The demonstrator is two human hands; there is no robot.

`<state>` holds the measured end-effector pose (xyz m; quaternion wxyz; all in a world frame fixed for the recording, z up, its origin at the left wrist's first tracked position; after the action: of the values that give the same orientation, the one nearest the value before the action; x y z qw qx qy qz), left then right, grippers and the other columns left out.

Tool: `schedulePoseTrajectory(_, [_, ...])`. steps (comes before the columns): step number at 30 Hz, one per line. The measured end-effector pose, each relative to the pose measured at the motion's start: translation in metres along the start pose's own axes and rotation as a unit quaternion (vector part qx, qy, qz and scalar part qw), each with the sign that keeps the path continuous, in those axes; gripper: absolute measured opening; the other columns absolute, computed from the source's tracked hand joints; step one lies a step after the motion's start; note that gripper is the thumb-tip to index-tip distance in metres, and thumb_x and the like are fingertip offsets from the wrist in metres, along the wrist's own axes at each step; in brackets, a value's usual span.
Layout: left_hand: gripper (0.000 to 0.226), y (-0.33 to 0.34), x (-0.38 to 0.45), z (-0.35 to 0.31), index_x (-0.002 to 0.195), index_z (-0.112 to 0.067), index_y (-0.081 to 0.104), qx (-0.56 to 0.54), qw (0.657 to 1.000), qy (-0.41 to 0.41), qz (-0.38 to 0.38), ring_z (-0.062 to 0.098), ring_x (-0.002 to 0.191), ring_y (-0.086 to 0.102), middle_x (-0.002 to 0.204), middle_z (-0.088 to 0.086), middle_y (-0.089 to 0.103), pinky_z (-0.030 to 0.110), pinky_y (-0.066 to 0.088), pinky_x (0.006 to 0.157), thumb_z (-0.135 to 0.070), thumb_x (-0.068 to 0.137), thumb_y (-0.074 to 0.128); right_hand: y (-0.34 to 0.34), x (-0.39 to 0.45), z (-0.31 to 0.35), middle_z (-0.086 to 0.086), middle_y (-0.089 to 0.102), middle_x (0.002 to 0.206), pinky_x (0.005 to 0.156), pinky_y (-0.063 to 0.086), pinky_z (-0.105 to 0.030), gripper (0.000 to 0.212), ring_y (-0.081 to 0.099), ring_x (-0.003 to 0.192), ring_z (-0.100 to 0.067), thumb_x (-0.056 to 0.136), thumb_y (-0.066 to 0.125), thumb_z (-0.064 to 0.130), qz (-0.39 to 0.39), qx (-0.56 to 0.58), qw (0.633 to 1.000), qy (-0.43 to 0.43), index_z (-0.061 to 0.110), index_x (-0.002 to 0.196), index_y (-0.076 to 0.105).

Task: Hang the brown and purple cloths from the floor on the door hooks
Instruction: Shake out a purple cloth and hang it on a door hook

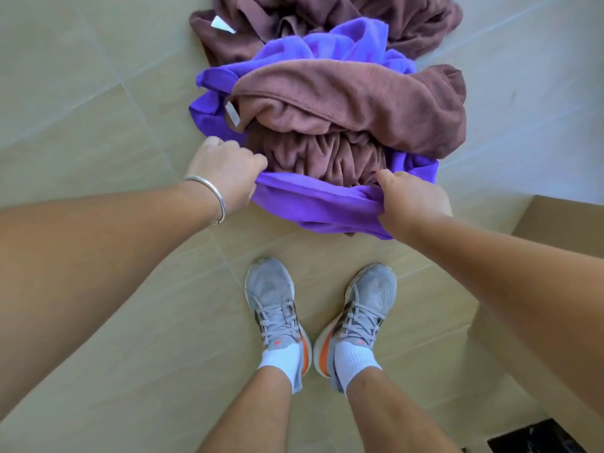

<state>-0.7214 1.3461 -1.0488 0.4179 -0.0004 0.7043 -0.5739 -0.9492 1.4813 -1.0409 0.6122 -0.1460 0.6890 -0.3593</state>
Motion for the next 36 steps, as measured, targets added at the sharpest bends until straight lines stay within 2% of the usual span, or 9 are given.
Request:
schedulePoseTrajectory(6, [0.017,-0.038,-0.042,0.034,0.102,-0.029,0.060,0.020,0.999,-0.019,0.028,0.023,0.095,0.058,0.092,-0.004,0.062,0.033,0.034,0.080,-0.027,0.090,0.048,-0.058,-0.032,0.021,-0.004,0.039,0.098,0.055,0.037,-0.035,0.034,0.048,0.068,-0.029,0.086,0.055,0.011,0.013,-0.049,0.999,-0.016,0.019,0.117,0.045])
schedulePoseTrajectory(9, [0.024,-0.069,-0.067,0.067,0.106,-0.030,0.065,-0.046,0.997,-0.059,-0.014,0.024,0.099,0.053,0.098,-0.002,0.057,0.035,0.034,0.088,-0.024,0.088,0.051,-0.113,-0.041,0.037,-0.004,0.049,0.107,0.060,0.040,-0.036,0.028,0.061,0.084,-0.032,0.089,0.046,0.013,-0.029,-0.070,0.995,-0.069,0.021,0.116,0.048])
schedulePoseTrajectory(11, [0.028,-0.093,-0.087,0.094,0.104,-0.029,0.069,-0.171,0.980,-0.085,-0.063,0.027,0.102,0.053,0.103,0.000,0.060,0.034,0.035,0.089,-0.020,0.084,0.053,-0.154,-0.042,0.048,-0.003,0.055,0.113,0.067,0.045,-0.036,0.032,0.061,0.097,-0.031,0.090,0.042,0.014,-0.054,-0.081,0.989,-0.109,0.023,0.119,0.051])
schedulePoseTrajectory(15, [0.031,-0.151,-0.138,0.153,0.093,-0.025,0.072,-0.385,0.889,-0.158,-0.190,0.025,0.093,0.061,0.099,-0.008,0.069,0.035,0.048,0.076,-0.016,0.075,0.048,-0.243,-0.050,0.082,-0.004,0.064,0.112,0.070,0.037,-0.033,0.037,0.060,0.100,-0.030,0.092,0.038,0.021,-0.085,-0.124,0.974,-0.170,0.032,0.125,0.051])
schedulePoseTrajectory(21, [0.024,-0.231,-0.227,0.240,0.084,-0.026,0.073,-0.455,0.759,-0.303,-0.356,0.022,0.074,0.065,0.075,-0.006,0.071,0.035,0.052,0.069,-0.027,0.068,0.056,-0.364,-0.078,0.175,-0.005,0.063,0.116,0.070,0.035,-0.030,0.027,0.058,0.104,-0.029,0.099,0.039,0.035,-0.065,-0.072,0.975,-0.201,0.036,0.119,0.057])
schedulePoseTrajectory(24, [0.021,-0.261,-0.282,0.285,0.082,-0.024,0.073,-0.446,0.702,-0.346,-0.435,0.018,0.065,0.062,0.071,-0.006,0.069,0.031,0.051,0.064,-0.027,0.067,0.058,-0.410,-0.102,0.234,0.001,0.064,0.091,0.066,0.038,-0.031,0.022,0.057,0.088,-0.028,0.099,0.039,0.033,-0.070,-0.048,0.971,-0.225,0.032,0.096,0.061])
schedulePoseTrajectory(27, [0.018,-0.284,-0.341,0.322,0.082,-0.025,0.072,-0.429,0.661,-0.373,-0.490,0.006,0.056,0.052,0.066,-0.011,0.063,0.023,0.041,0.058,-0.023,0.070,0.059,-0.446,-0.130,0.296,0.010,0.050,0.068,0.060,0.035,-0.031,0.030,0.052,0.075,-0.025,0.099,0.040,0.035,-0.109,-0.046,0.960,-0.254,0.031,0.070,0.048])
schedulePoseTrajectory(32, [0.015,-0.306,-0.432,0.349,0.083,-0.023,0.070,-0.386,0.634,-0.384,-0.549,0.008,0.059,0.054,0.066,-0.012,0.063,0.023,0.044,0.056,-0.021,0.071,0.059,-0.479,-0.165,0.378,0.007,0.057,0.075,0.060,0.037,-0.030,0.027,0.055,0.074,-0.022,0.096,0.039,0.048,-0.177,-0.048,0.938,-0.294,0.034,0.087,0.061])
schedulePoseTrajectory(36, [0.011,-0.306,-0.471,0.322,0.081,-0.016,0.067,-0.342,0.681,-0.321,-0.562,0.011,0.053,0.050,0.059,-0.009,0.059,0.027,0.047,0.054,-0.021,0.072,0.066,-0.471,-0.168,0.410,0.002,0.060,0.090,0.061,0.034,-0.030,0.023,0.054,0.083,-0.024,0.096,0.041,0.035,-0.215,-0.074,0.930,-0.289,0.030,0.090,0.062])
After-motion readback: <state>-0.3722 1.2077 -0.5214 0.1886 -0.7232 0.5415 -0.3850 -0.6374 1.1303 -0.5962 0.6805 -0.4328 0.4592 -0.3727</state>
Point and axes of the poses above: each hand's wrist, its own x-axis towards the middle knuckle, its own y-axis out of the palm, z = x × y, the point moved 2 cm from there along x, towards the middle knuckle
